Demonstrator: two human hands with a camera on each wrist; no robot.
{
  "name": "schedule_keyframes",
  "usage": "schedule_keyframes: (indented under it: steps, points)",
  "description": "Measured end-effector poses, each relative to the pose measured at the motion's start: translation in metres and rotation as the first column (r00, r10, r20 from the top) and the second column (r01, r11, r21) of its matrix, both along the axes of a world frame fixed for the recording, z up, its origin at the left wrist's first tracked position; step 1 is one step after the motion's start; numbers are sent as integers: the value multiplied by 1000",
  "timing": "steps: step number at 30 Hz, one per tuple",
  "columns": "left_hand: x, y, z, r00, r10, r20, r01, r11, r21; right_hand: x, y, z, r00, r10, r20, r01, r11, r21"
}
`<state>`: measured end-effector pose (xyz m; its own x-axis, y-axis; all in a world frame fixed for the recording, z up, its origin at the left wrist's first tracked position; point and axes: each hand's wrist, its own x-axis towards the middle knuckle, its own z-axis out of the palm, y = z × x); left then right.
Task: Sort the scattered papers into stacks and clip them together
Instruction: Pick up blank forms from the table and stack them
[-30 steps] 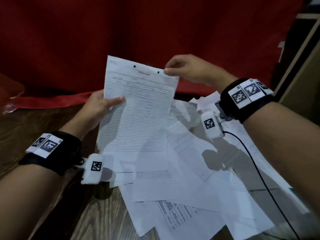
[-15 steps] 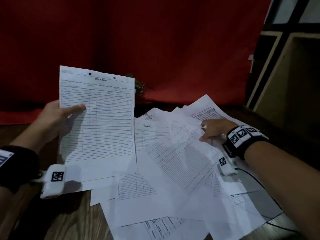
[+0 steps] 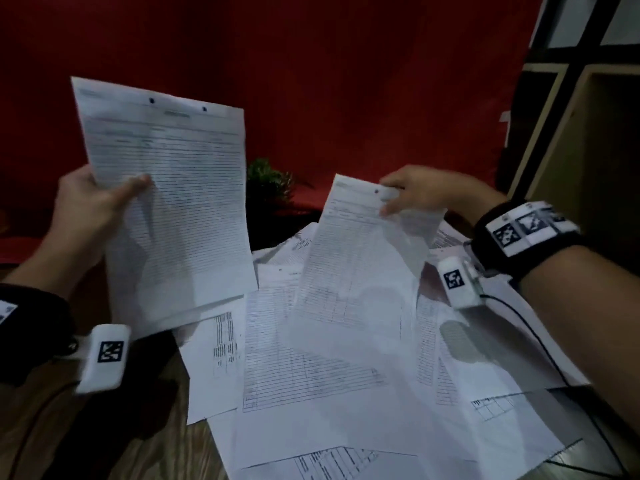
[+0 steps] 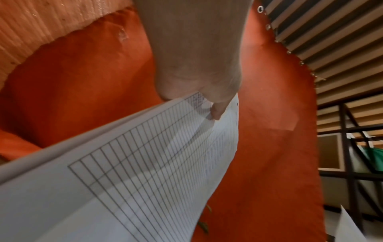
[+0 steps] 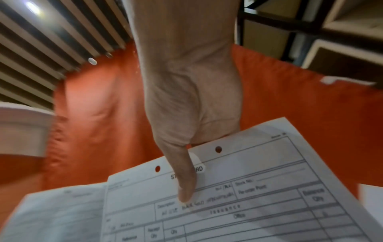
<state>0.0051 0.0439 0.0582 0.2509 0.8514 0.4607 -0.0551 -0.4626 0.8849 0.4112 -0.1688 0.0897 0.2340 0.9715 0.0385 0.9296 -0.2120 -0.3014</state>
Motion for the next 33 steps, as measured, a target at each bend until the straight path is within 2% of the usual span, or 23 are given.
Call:
schedule_keyframes:
  steps: [2, 4, 6, 8, 11, 14, 16, 19, 22, 24, 25, 26, 27, 28, 29, 30, 31, 33]
  points:
    - [15, -17, 12, 996, -12, -86, 15, 999, 37, -28, 1, 33, 996, 87, 25, -88, 995, 37]
    - [32, -28, 15, 994, -45, -95, 51, 996, 67, -56, 9, 54, 988, 151, 40, -156, 974, 167]
    - [45, -44, 19, 986, -135, -99, 142, 987, 70, -82, 20, 67, 977, 184, 104, -209, 914, 347]
    - [56, -57, 23, 976, -197, -96, 203, 977, 64, -105, 28, 76, 957, 183, 225, -269, 851, 450]
    - [64, -74, 27, 960, -272, -69, 277, 958, 68, -127, 37, 87, 925, 154, 348, -303, 851, 430]
    - [66, -80, 23, 963, -268, -26, 268, 963, 26, -139, 42, 92, 947, 148, 286, -256, 885, 390]
    - [63, -84, 19, 962, -270, 35, 270, 963, 14, -145, 43, 92, 945, 123, 304, -243, 885, 396]
    - [62, -83, 11, 961, -276, 37, 272, 959, 73, -155, 45, 92, 927, 78, 366, -243, 869, 430]
    - [61, -76, 7, 978, -191, 88, 181, 977, 110, -153, 46, 89, 938, 51, 343, -242, 803, 545]
    - [56, -70, 9, 977, -167, 131, 154, 982, 108, -141, 44, 79, 975, -12, 222, -154, 685, 712]
    - [51, -67, 8, 971, -177, 160, 164, 983, 88, -133, 43, 71, 996, -2, 90, -69, 631, 773]
    - [47, -63, 7, 961, -193, 196, 185, 981, 60, -126, 42, 60, 995, 49, -86, 37, 620, 784]
    - [43, -59, 6, 951, -211, 226, 209, 977, 30, -122, 42, 48, 949, 112, -294, 151, 660, 736]
    - [40, -55, 3, 942, -228, 247, 234, 972, 2, -120, 42, 36, 853, 158, -498, 234, 736, 635]
    - [39, -52, 1, 936, -241, 255, 256, 966, -27, -119, 42, 24, 735, 179, -654, 258, 818, 514]
    - [40, -51, 0, 934, -252, 253, 273, 961, -53, -119, 42, 13, 632, 188, -752, 231, 881, 414]
    - [42, -50, -1, 935, -255, 246, 280, 957, -73, -119, 44, 3, 567, 208, -797, 180, 913, 366]
    - [46, -50, 0, 945, -230, 231, 254, 964, -78, -120, 49, -10, 518, 279, -809, 137, 906, 400]
